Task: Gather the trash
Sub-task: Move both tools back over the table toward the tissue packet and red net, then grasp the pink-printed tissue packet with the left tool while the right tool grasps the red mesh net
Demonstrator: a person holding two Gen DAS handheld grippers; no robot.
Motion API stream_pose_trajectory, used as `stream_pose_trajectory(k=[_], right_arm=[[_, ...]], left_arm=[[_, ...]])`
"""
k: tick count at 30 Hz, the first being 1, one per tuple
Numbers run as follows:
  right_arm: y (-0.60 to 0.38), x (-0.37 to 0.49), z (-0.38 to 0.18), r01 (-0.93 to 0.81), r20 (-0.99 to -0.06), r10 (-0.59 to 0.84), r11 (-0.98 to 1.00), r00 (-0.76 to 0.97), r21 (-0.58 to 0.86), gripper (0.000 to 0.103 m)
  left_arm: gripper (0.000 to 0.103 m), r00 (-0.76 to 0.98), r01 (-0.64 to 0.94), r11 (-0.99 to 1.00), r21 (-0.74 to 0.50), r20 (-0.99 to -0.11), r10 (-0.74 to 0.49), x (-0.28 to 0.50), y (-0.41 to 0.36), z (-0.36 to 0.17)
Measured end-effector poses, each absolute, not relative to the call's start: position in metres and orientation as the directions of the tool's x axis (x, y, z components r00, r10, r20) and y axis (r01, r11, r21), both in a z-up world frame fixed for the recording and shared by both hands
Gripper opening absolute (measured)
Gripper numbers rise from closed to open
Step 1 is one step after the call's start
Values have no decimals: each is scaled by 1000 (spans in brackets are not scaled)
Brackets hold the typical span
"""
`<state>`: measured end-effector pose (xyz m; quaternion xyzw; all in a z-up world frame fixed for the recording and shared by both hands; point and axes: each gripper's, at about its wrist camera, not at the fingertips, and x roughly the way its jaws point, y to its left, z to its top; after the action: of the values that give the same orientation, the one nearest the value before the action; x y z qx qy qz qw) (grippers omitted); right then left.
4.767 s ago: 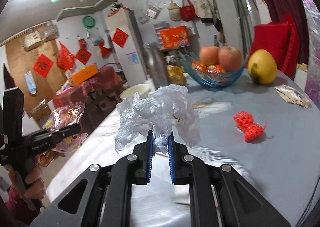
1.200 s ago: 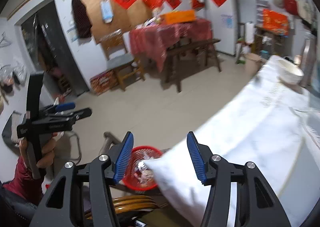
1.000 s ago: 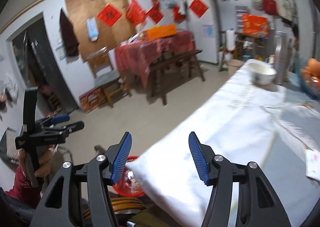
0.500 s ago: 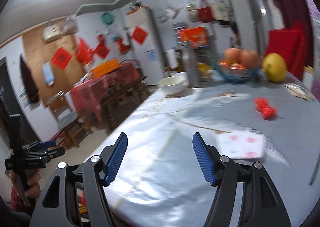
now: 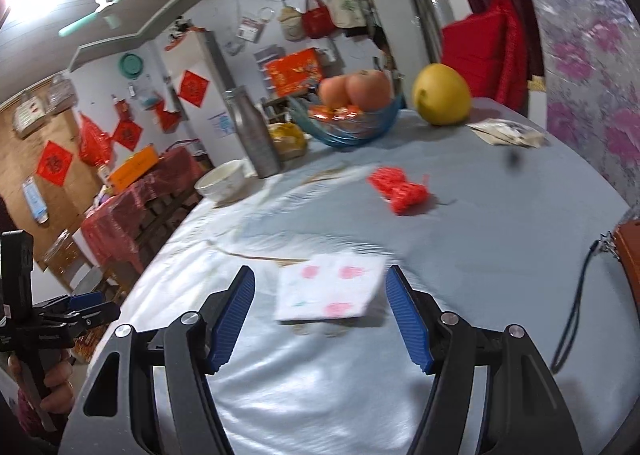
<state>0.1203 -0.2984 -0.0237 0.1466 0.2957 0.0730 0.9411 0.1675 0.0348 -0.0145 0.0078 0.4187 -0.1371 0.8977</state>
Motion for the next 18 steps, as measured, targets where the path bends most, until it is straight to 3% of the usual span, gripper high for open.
stream_pose_trajectory(k=[18], right_arm=[[-382,175,-31,85,-568,124,941,814,327,67]], left_arm=[[96,441,590,807,-40,-821,-364,248,-151,-62]])
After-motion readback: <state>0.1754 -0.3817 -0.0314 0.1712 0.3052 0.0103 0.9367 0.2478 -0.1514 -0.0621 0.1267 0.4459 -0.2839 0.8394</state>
